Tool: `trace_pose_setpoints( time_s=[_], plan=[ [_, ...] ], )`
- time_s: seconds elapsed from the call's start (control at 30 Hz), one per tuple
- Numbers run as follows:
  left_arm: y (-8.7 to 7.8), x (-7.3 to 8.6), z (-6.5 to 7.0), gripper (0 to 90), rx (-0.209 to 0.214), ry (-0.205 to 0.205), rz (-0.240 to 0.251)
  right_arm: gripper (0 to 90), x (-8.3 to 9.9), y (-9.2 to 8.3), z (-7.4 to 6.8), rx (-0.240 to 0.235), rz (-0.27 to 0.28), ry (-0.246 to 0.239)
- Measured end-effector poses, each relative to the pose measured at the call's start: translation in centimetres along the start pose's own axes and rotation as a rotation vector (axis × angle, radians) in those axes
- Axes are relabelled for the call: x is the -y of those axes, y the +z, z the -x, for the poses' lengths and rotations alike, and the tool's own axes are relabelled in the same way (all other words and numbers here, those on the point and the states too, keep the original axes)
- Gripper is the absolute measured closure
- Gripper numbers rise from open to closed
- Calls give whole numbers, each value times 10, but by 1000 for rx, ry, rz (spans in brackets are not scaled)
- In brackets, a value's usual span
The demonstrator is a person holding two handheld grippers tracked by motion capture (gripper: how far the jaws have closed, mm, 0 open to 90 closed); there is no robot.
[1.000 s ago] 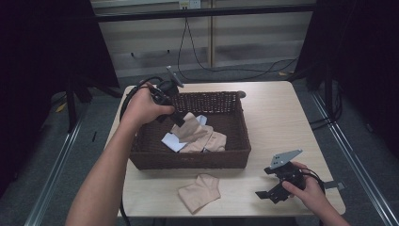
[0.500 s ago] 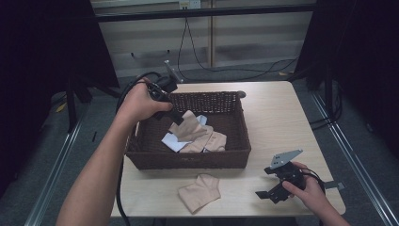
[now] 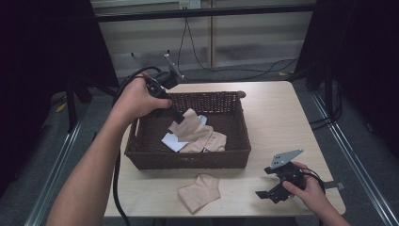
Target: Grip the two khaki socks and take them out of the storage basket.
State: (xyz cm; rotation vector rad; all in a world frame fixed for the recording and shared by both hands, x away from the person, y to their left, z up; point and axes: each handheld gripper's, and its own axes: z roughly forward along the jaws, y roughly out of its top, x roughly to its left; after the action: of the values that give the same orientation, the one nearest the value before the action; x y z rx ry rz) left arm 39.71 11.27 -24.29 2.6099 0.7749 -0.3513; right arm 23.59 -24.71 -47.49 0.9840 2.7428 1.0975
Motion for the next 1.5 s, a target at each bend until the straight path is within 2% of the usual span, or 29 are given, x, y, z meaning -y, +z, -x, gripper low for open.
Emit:
trace_pose_setpoints(
  time_s=[0.27, 0.43, 0.53, 0.57, 0.73, 0.9, 0.97, 1.03, 1.2, 1.5],
  plan=[
    [-7, 3, 10, 878, 9, 27, -4, 22, 0, 0, 0, -2, 3, 4],
    [-11, 5, 21, 877, 15, 49, -9, 22, 0, 0, 0, -3, 3, 2],
    [-12, 7, 27, 877, 20, 56, -12, 21, 0, 0, 0, -3, 4, 2],
    [-12, 7, 28, 878, 24, 70, -17, 22, 0, 0, -1, -2, 2, 1],
    [-10, 9, 33, 877, 29, 76, -23, 21, 0, 0, -1, -2, 2, 0],
    [-4, 12, 40, 878, 41, 110, -40, 21, 0, 0, -1, -4, 5, -1],
    [-3, 12, 43, 877, 42, 108, -38, 21, 0, 0, -1, -1, 2, -1],
    [-1, 13, 47, 877, 30, 124, -45, 21, 0, 0, -1, -1, 1, 0],
    [4, 16, 49, 877, 41, 135, -51, 21, 0, 0, -1, -1, 3, -6],
    [28, 22, 54, 874, 79, 155, -76, 22, 0, 0, -1, -1, 3, -4]
  ],
)
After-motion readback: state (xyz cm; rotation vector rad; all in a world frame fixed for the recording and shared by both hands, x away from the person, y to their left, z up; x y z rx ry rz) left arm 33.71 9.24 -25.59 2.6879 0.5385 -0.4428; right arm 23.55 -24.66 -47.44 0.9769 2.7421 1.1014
